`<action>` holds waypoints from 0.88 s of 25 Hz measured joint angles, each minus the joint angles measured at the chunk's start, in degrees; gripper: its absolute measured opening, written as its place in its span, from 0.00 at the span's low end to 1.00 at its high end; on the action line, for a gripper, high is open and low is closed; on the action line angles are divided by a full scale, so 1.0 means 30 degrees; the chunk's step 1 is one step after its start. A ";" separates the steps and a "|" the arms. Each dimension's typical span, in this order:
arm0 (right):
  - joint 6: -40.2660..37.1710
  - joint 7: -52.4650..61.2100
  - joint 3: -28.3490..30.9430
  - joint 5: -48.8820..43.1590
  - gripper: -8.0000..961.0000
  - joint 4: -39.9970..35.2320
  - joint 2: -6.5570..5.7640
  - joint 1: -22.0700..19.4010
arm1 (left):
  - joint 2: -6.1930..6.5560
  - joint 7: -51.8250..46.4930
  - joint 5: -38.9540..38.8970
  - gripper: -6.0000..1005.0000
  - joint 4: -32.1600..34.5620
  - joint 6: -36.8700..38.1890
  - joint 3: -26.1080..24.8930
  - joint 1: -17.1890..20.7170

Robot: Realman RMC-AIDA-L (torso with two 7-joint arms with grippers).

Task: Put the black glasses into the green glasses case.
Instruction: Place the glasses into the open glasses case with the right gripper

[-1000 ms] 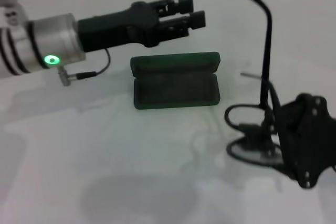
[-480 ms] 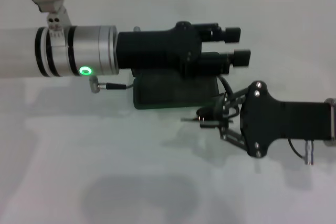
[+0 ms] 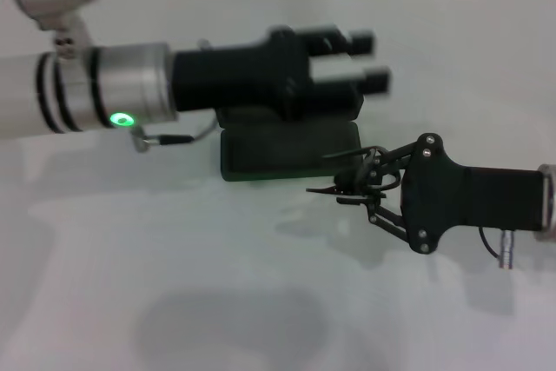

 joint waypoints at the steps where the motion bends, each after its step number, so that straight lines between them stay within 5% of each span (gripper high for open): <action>1: 0.0664 -0.0221 -0.0112 -0.0035 0.14 -0.0059 0.0026 -0.0113 | 0.0027 0.0051 -0.0862 0.63 -0.0228 -0.0068 -0.0004 0.0331; 5: 0.5897 -0.0281 -0.2987 0.1920 0.14 -0.1907 0.0051 -0.0680 | 0.0241 0.0028 -0.3619 0.63 -0.1002 -0.0855 0.0000 0.1558; 13: 2.0054 0.0465 -1.1962 0.5117 0.14 -0.7537 0.0069 -0.1168 | 0.0436 -0.0296 -0.3991 0.63 -0.1088 -0.1410 0.0001 0.2113; 22: 2.3068 0.1603 -1.3933 0.5071 0.14 -0.7895 0.0061 -0.0729 | 0.0320 -0.0286 -0.3504 0.63 -0.1104 -0.1617 0.0000 0.1955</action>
